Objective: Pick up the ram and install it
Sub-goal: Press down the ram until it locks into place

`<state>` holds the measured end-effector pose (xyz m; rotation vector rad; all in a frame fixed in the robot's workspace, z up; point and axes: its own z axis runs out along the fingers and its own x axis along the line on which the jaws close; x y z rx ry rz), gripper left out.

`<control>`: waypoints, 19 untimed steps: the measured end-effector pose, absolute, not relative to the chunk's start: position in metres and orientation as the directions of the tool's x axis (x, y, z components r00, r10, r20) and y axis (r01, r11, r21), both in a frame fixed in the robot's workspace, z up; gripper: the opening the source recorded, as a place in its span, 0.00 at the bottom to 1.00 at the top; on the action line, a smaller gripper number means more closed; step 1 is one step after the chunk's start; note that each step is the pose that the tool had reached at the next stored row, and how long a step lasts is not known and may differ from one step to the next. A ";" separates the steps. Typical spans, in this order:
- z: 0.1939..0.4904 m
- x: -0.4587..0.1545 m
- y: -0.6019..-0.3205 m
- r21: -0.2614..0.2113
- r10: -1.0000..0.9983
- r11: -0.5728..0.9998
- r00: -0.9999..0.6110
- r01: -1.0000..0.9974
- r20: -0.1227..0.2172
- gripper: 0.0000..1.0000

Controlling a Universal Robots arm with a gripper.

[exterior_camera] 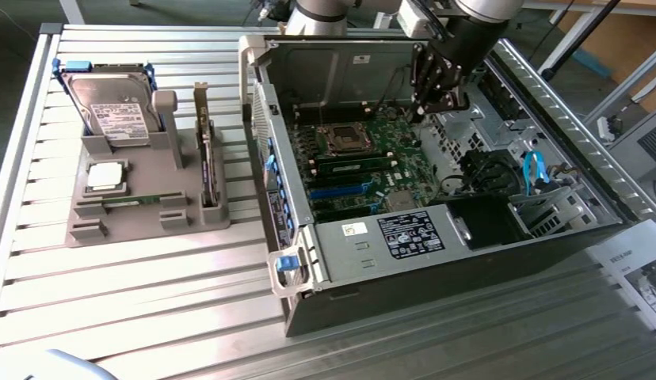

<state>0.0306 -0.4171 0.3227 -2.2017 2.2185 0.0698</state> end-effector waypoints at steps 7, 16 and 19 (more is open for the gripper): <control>0.312 0.031 -0.417 0.021 -0.999 0.007 -0.008 -1.000 -0.042 0.10; 0.300 0.031 -0.417 0.021 -0.999 0.007 -0.008 -1.000 -0.042 0.10; 0.295 0.031 -0.417 0.021 -0.999 0.007 -0.008 -1.000 -0.041 0.10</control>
